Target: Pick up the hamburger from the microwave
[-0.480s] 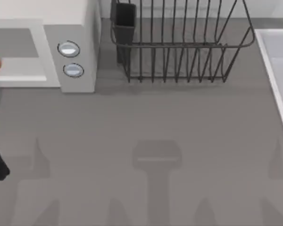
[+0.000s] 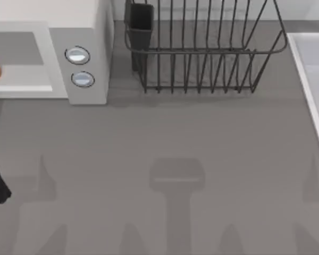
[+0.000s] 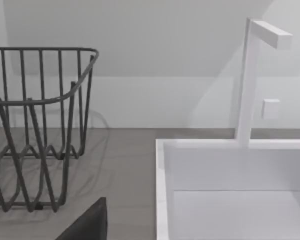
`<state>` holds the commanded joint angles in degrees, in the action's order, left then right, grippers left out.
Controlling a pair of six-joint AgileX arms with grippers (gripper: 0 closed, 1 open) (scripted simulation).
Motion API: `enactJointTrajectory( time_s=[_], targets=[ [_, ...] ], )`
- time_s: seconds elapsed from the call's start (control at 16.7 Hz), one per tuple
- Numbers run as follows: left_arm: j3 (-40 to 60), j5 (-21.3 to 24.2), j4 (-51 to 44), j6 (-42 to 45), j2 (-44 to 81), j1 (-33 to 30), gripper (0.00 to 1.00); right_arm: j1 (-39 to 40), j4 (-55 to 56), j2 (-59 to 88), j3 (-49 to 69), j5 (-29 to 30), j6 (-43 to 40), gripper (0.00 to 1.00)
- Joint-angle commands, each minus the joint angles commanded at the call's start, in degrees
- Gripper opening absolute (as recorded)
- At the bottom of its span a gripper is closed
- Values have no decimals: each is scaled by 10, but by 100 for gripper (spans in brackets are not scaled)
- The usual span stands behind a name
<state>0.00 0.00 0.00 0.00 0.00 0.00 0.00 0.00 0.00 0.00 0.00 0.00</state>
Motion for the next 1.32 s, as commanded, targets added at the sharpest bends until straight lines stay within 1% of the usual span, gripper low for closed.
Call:
enactJointTrajectory(
  time_s=[1.02, 1.14, 1.32],
  targets=[
    [3, 1, 3, 0, 5, 1, 100, 0, 0, 0, 0, 0, 0, 100],
    [17, 5, 20, 1, 30, 3, 100, 0, 0, 0, 0, 0, 0, 100],
    [58, 17, 68, 4, 108, 12, 100, 0, 0, 0, 0, 0, 0, 100]
  ],
)
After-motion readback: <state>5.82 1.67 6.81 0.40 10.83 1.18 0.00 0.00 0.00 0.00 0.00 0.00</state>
